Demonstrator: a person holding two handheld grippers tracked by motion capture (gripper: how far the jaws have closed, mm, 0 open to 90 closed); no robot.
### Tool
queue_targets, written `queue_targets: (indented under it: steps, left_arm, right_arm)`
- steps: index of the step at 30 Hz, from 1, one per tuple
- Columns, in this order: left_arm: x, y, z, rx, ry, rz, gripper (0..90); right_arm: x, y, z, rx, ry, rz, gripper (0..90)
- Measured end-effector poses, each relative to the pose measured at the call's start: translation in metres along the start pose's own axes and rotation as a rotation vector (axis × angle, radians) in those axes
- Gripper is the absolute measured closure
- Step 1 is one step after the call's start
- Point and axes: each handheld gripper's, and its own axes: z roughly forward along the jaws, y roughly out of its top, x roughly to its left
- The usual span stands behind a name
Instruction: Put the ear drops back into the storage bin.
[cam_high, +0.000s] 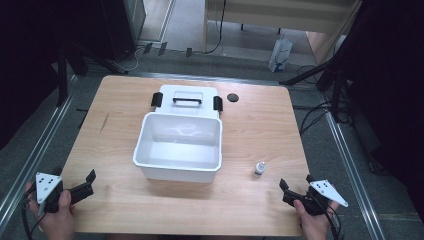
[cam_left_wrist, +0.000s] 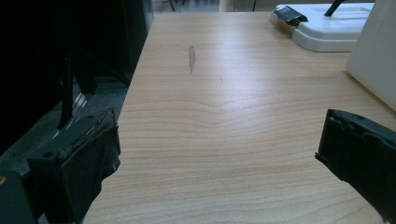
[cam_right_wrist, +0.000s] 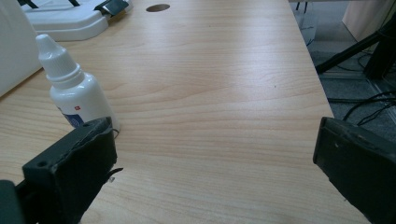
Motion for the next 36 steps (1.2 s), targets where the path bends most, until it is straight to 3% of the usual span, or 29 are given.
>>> queue_targets:
  steps: [4,9,10,12,17,22,27,32,33,36]
  left_arm:
    - [-0.001,0.0,0.0,-0.001,0.003,0.003,0.0]
    - [-0.001,0.0,0.001,0.005,0.007,0.008,0.0]
    - [-0.001,0.001,0.001,0.006,0.01,0.006,0.0]
    - [-0.002,0.001,0.001,0.003,0.012,0.007,0.0]
    - [-0.002,0.001,0.002,0.002,0.027,0.003,0.0]
    - [-0.002,0.001,0.003,0.0,0.026,0.0,0.0]
    - [-0.003,0.001,0.004,0.008,0.026,0.009,0.0]
    - [-0.002,0.001,0.004,0.008,0.023,0.0,0.0]
    - [-0.001,0.001,0.004,0.009,0.022,-0.001,0.0]
    - [-0.002,0.001,0.004,0.009,0.024,0.0,0.0]
  right_arm:
    - [0.0,0.0,0.0,0.003,-0.005,0.006,0.0]
    - [0.004,0.001,0.002,0.019,-0.01,-0.03,2.1]
    - [0.006,0.001,0.004,0.053,-0.002,-0.052,3.9]
    - [0.006,0.002,0.005,0.067,0.01,-0.066,4.3]
    - [0.016,0.007,0.012,0.168,0.069,-0.145,8.0]
    - [0.024,0.017,0.013,0.208,0.082,-0.209,9.9]
    - [0.035,0.04,0.013,0.263,0.095,-0.32,12.5]
    - [0.038,0.057,0.016,0.302,0.104,-0.371,13.3]
    - [0.04,0.065,0.017,0.331,0.114,-0.414,13.3]
    - [0.043,0.077,0.018,0.366,0.137,-0.459,14.4]
